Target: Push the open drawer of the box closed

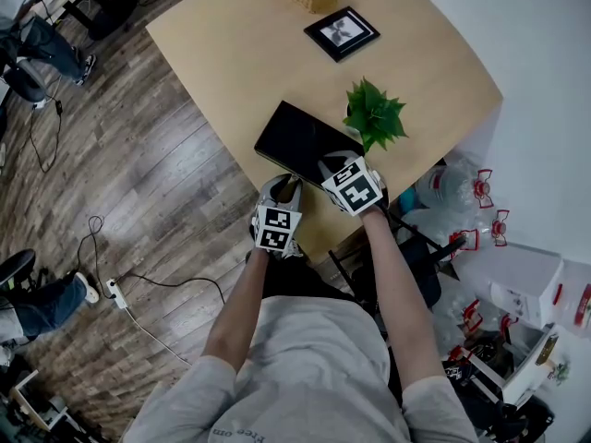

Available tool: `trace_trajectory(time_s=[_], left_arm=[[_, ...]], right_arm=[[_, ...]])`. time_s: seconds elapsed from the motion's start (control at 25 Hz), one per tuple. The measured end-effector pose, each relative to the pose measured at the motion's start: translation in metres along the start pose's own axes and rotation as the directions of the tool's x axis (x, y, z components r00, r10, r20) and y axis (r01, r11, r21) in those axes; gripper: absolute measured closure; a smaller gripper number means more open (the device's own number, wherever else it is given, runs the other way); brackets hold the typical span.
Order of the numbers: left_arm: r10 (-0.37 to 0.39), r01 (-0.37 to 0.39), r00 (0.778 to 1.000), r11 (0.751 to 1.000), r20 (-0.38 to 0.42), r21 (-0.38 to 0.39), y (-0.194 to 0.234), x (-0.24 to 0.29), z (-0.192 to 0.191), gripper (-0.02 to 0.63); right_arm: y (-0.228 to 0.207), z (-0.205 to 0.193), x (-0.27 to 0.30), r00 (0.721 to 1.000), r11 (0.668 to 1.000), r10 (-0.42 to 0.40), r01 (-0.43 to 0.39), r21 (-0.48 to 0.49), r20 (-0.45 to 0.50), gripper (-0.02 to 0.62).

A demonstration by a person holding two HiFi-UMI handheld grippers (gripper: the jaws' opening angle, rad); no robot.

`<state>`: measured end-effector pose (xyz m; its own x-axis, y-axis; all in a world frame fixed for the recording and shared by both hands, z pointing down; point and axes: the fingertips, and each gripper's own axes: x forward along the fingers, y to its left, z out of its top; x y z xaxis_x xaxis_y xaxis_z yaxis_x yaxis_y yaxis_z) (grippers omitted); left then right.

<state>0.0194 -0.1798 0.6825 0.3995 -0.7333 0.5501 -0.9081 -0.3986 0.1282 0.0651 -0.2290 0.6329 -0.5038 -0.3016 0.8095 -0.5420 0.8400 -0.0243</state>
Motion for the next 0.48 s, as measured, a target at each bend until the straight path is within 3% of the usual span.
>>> trace_trajectory(time_s=[0.48], left_arm=[[0.003,-0.003,1.000,1.000,-0.028,0.020,-0.0003,0.0058,-0.0014,0.478]], right_arm=[[0.0007,-0.0011,-0.0013,1.000,1.000,0.003,-0.003,0.012,-0.017,0.595]])
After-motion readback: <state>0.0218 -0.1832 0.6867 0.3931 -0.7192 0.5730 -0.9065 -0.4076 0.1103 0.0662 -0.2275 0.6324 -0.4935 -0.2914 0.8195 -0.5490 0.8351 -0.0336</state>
